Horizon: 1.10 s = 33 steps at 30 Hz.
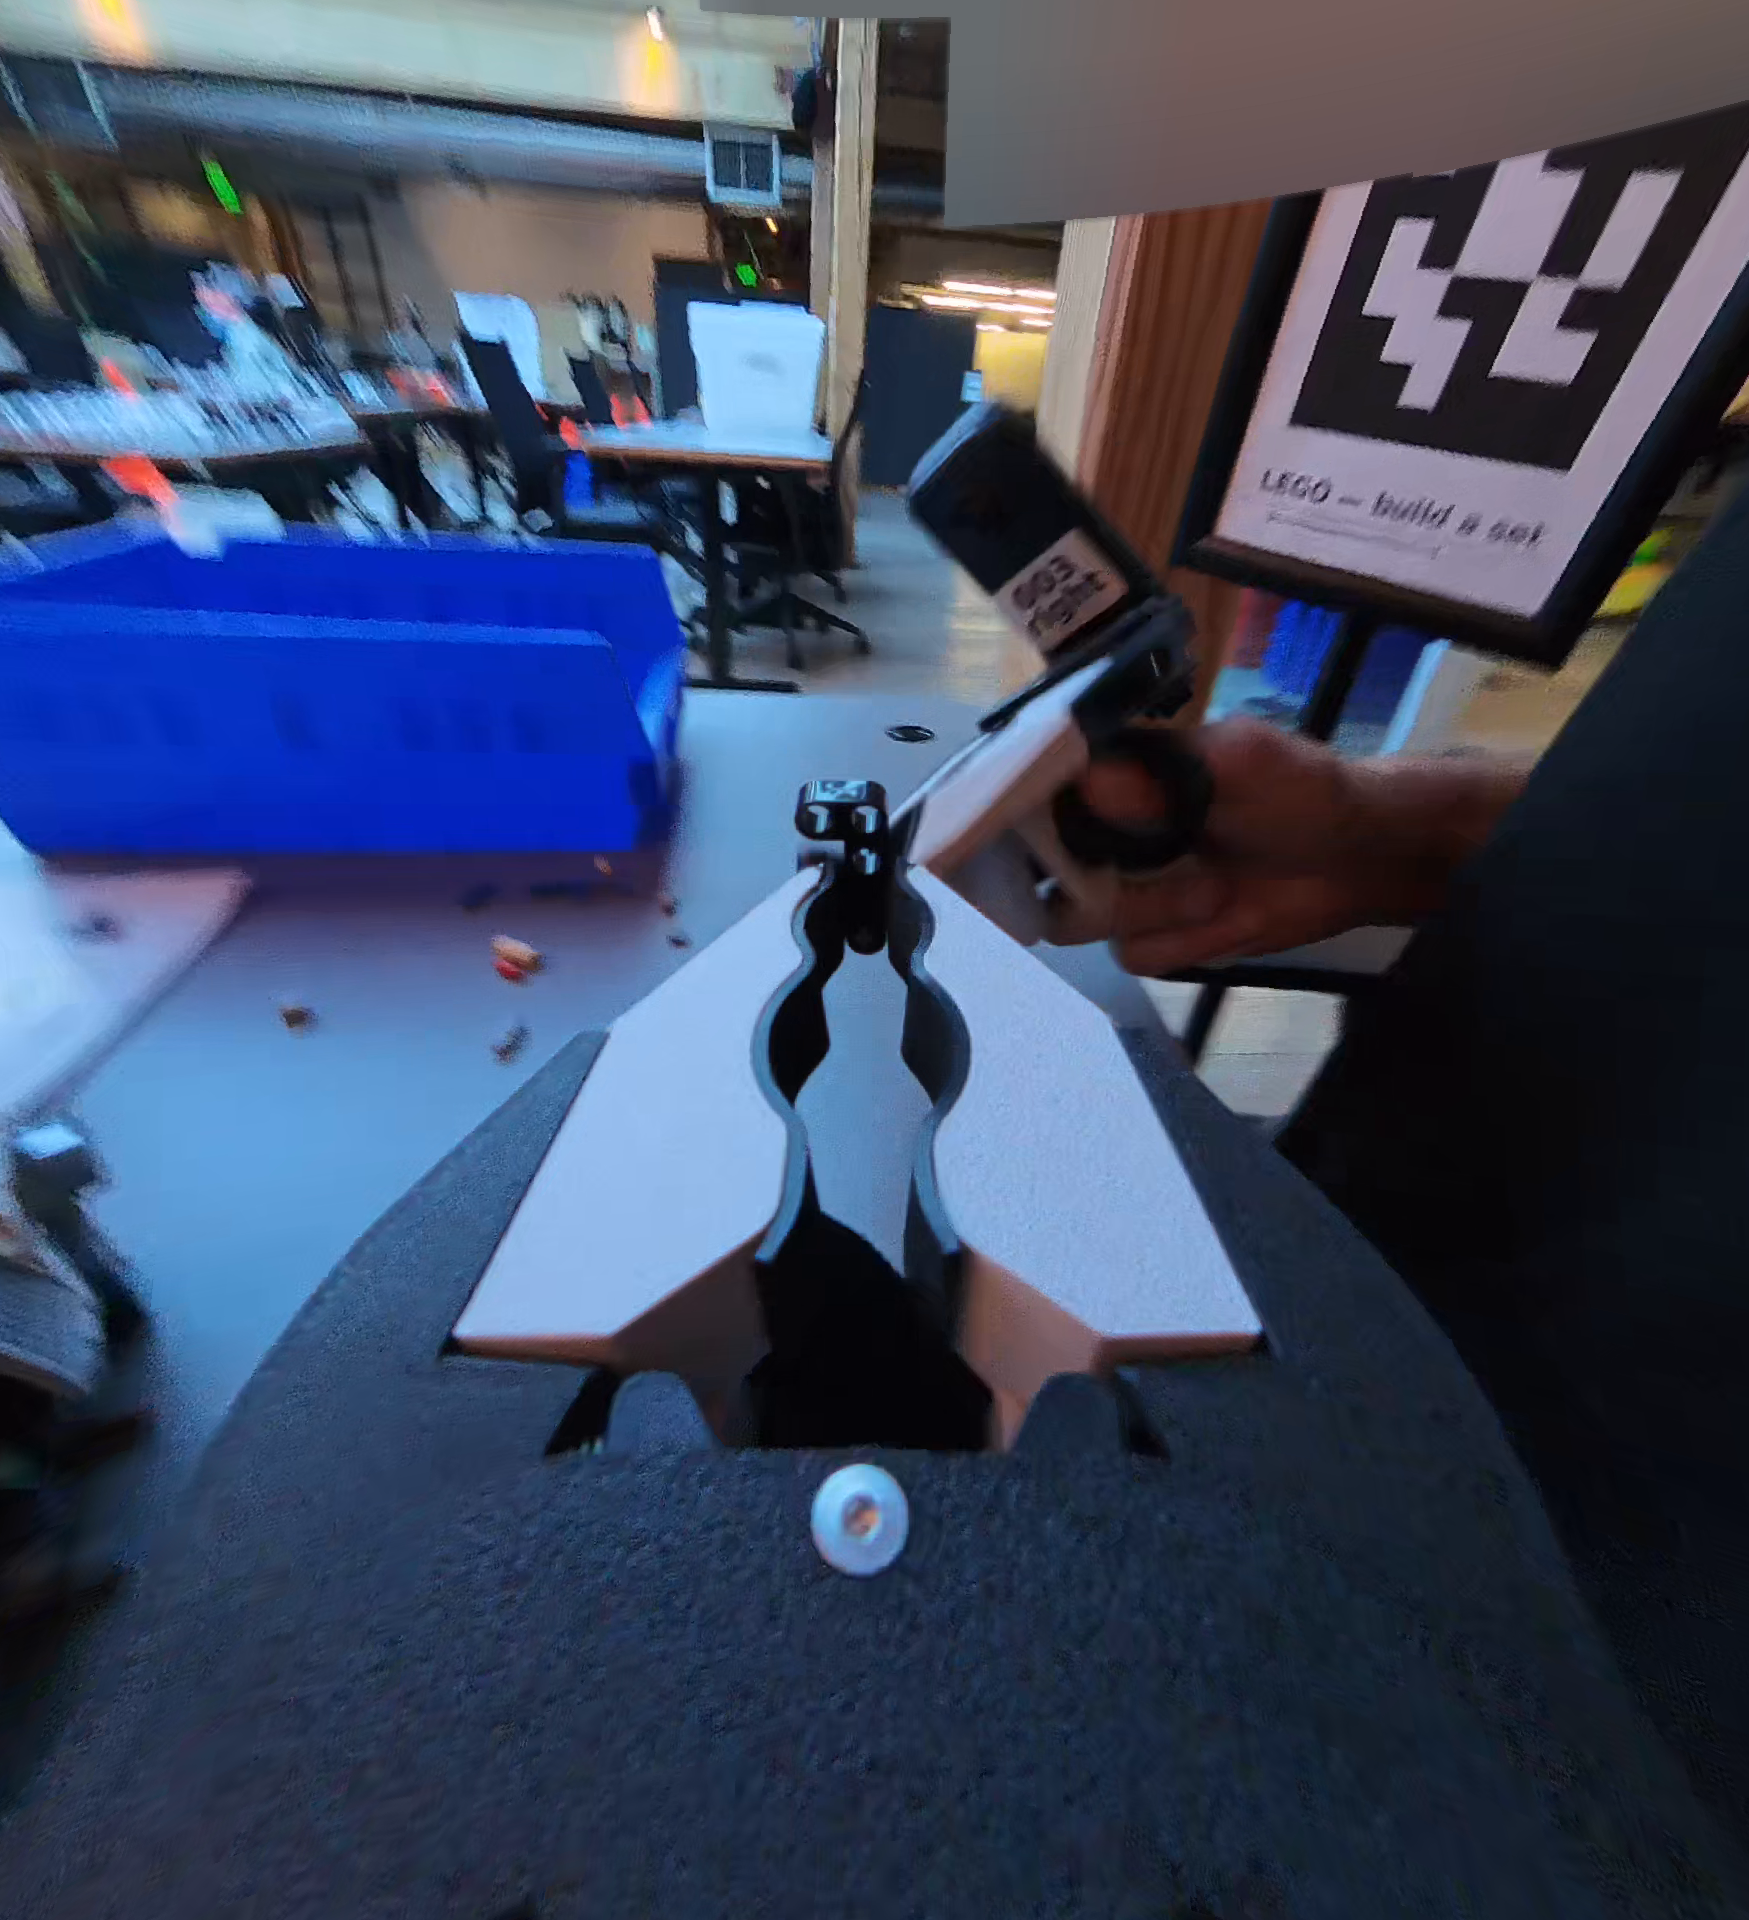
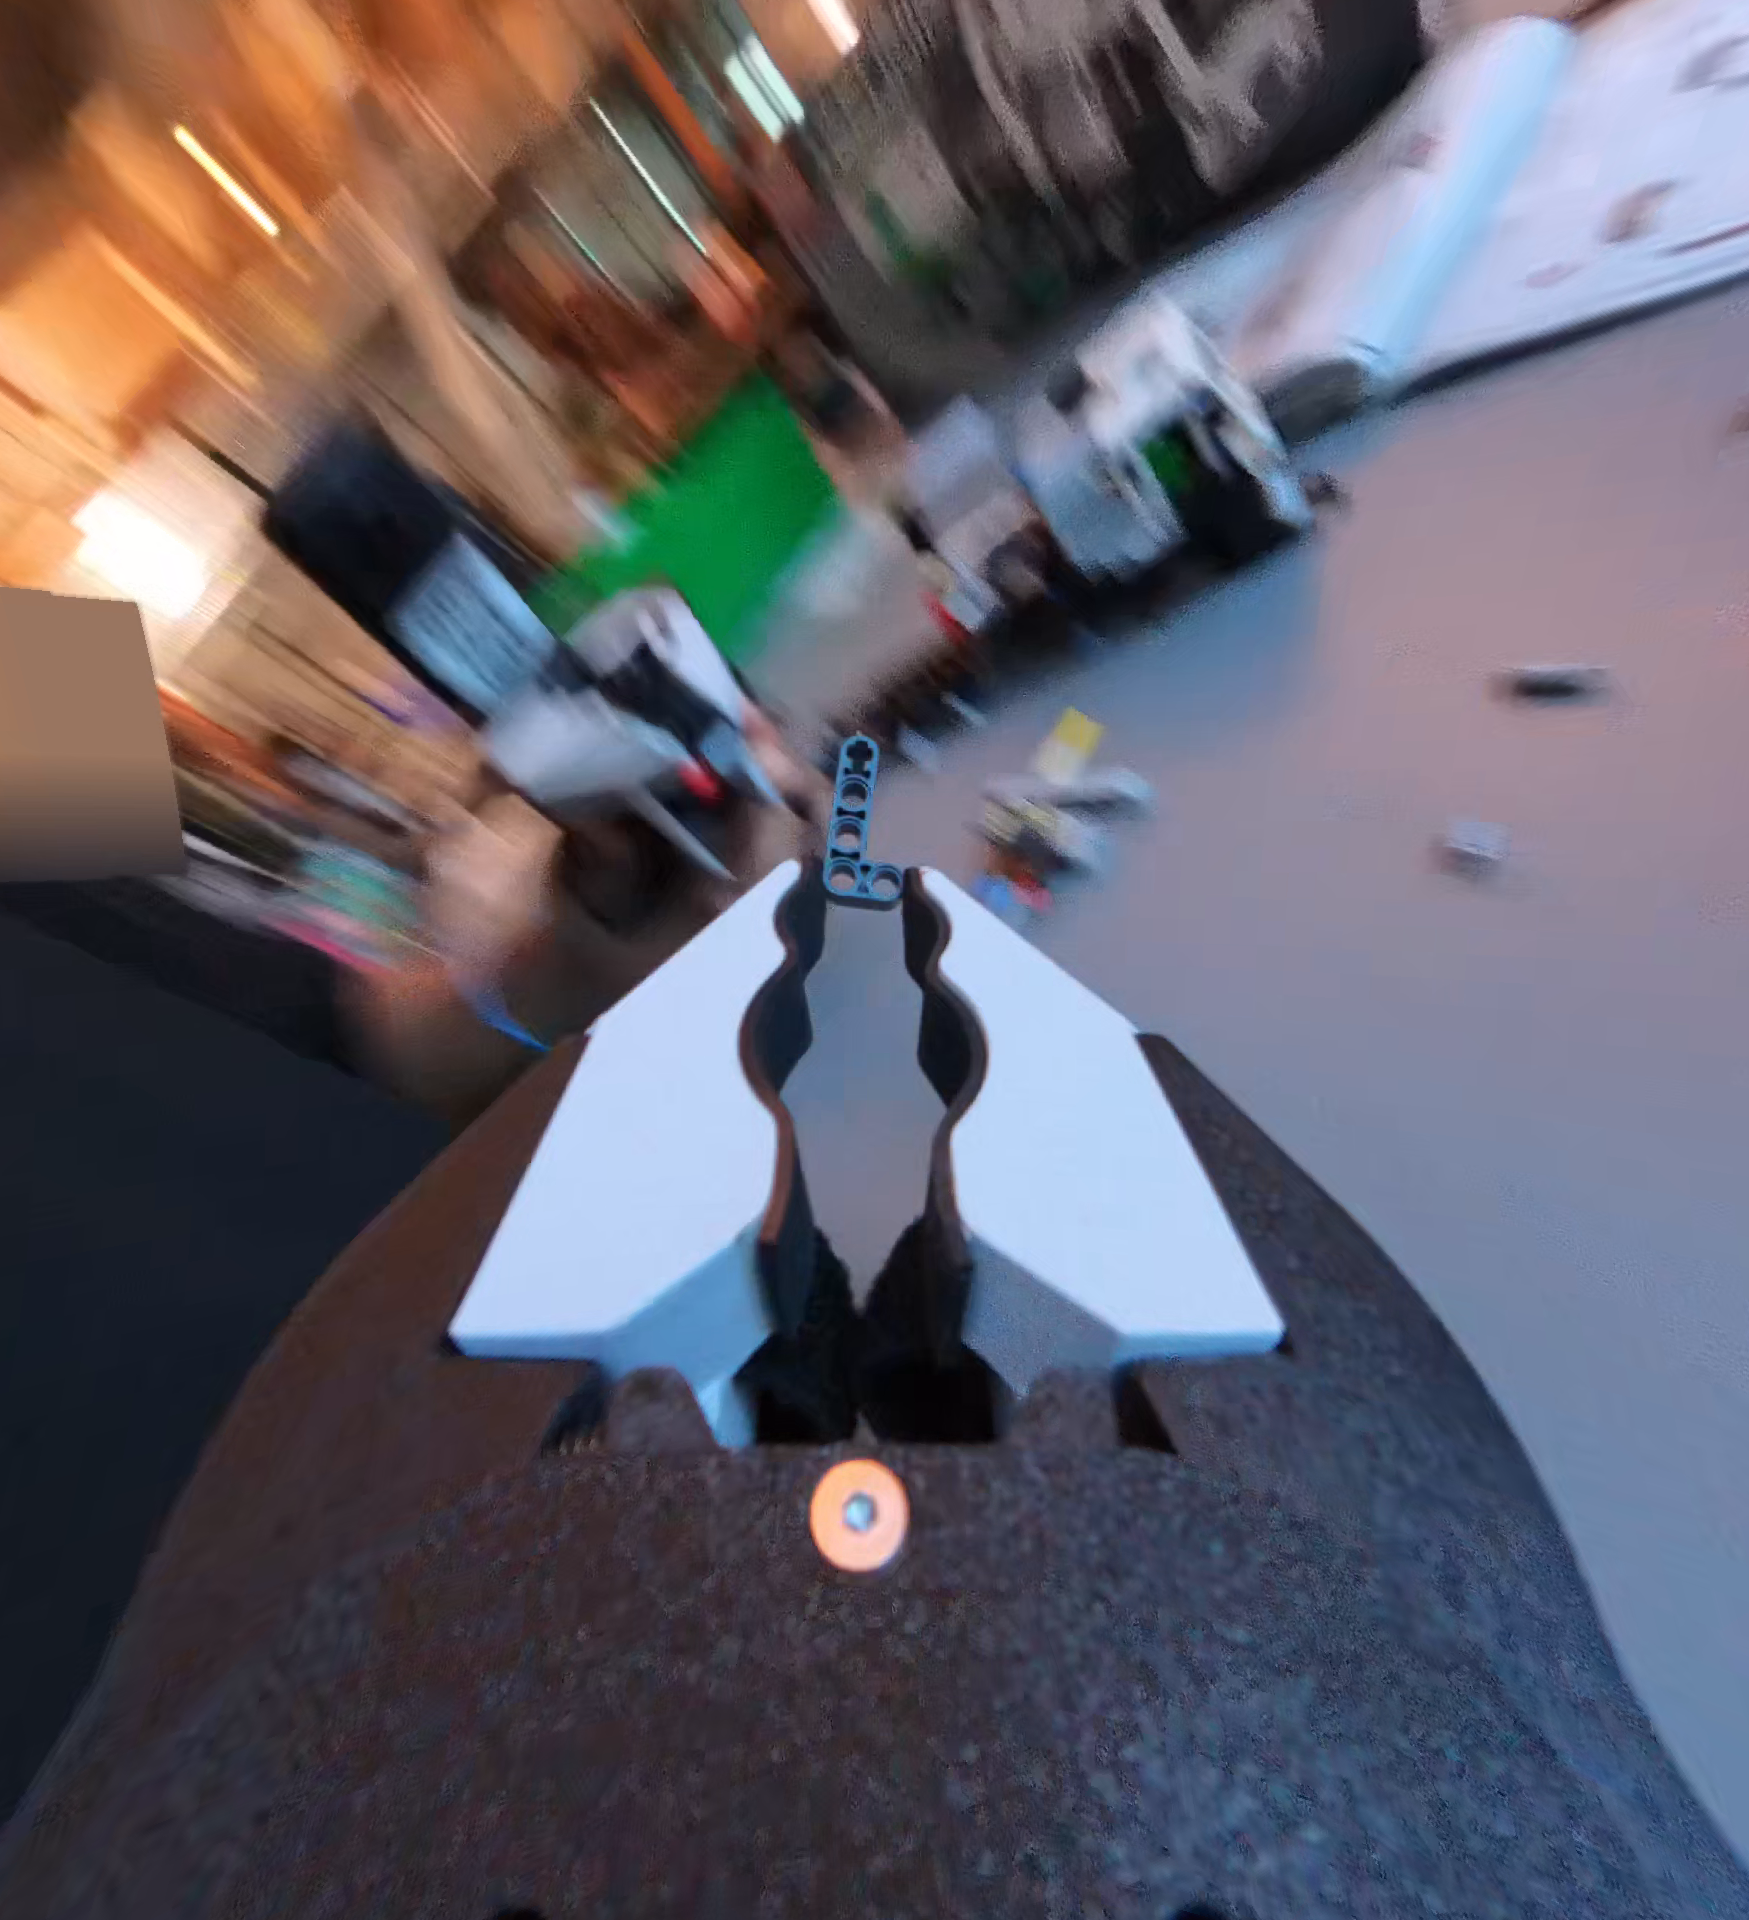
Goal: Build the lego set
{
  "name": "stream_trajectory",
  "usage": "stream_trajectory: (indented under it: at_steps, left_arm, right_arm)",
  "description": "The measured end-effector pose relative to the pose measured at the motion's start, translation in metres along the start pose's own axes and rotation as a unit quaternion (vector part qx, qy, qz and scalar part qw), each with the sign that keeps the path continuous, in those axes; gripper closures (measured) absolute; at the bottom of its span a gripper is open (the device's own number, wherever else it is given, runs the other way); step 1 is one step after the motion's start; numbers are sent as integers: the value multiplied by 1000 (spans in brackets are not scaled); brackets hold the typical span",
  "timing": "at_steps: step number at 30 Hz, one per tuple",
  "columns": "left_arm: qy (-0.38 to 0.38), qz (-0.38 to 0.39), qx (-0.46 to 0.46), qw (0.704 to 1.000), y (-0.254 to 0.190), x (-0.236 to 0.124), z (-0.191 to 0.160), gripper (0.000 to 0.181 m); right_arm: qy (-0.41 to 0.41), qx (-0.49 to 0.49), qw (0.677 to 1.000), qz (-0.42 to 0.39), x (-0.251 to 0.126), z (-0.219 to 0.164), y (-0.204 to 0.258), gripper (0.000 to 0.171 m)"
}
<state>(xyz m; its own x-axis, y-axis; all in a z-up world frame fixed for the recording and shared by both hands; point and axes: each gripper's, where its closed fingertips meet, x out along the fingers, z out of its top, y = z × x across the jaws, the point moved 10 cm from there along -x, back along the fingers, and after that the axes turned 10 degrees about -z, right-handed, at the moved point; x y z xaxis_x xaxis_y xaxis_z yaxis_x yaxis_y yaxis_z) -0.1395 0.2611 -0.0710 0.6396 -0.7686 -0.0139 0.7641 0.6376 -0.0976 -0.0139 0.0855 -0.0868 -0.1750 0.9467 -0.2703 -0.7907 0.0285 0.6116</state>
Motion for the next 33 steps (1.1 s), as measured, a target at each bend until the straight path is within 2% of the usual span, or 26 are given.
stream_trajectory:
  at_steps: [2, 6, 10, 12, 19, 33]
  left_arm:
    - [12, 26, 93, 995, -10, 1, 4, 177]
    - [58, 59, 167, 983, -22, 8, 6, 176]
    - [90, 78, 163, 979, -21, 12, 3, 176]
    - [99, 78, 160, 979, -21, 13, 2, 176]
    - [113, 86, 159, 977, -22, 17, 0, 176]
    - [91, 92, 147, 981, -23, 18, 2, 176]
  right_arm:
    - [-53, 139, 980, 134, 4, 7, 0, 158]
    - [-61, 261, 934, 238, 24, -7, 5, 157]
    - [-65, 309, 916, 248, 27, -17, 1, 157]
    - [-63, 304, 922, 233, 27, -19, 0, 157]
    - [-77, 329, 912, 233, 27, -27, -4, 157]
    - [-95, 350, 897, 254, 28, -33, -4, 157]
